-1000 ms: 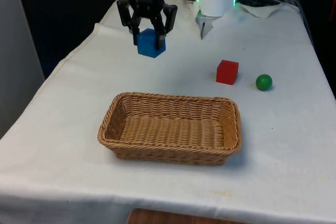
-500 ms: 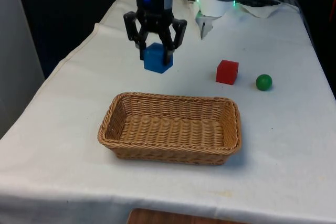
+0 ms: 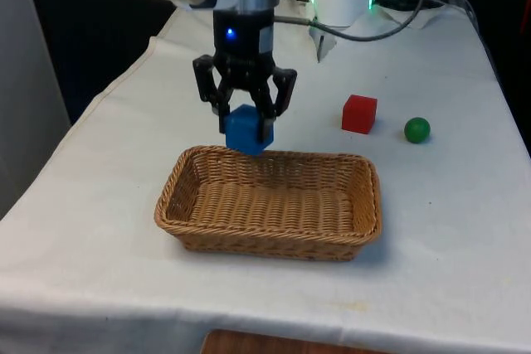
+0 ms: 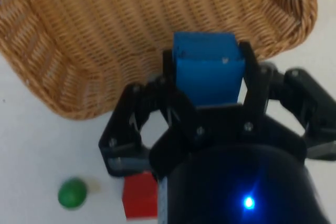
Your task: Place all non-red objects into the basket.
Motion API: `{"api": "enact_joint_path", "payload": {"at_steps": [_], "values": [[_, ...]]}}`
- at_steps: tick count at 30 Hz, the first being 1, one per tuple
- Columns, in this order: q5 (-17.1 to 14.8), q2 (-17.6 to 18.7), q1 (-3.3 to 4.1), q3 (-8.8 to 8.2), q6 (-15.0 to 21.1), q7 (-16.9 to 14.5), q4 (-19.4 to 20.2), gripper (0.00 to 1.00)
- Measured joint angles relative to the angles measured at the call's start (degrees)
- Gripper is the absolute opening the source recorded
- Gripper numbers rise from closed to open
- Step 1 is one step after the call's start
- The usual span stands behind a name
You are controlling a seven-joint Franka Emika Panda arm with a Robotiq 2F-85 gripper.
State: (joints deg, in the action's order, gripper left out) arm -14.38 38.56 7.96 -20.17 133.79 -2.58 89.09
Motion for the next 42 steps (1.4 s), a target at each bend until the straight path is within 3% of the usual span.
{"api": "enact_joint_path", "payload": {"at_steps": [2, 8, 15, 33, 35, 37, 42], "values": [[0.0, 0.0, 0.00, 0.00, 0.0, 0.0, 0.0, 0.54], [-3.3, 5.2, -0.46, 0.00, 0.0, -0.7, -6.1, 0.54], [-6.1, 9.5, -0.92, 0.00, 0.0, -1.3, -10.7, 0.54], [-8.6, 13.4, -1.20, 0.00, 0.5, -2.0, -13.3, 0.55], [-8.7, 13.6, -1.20, 0.06, 0.5, -2.0, -13.5, 0.58], [-8.8, 13.8, -1.20, 0.06, 0.5, -2.0, -13.7, 0.74], [-8.8, 14.3, -1.20, 0.06, 0.4, -2.0, -14.2, 0.98]]}}
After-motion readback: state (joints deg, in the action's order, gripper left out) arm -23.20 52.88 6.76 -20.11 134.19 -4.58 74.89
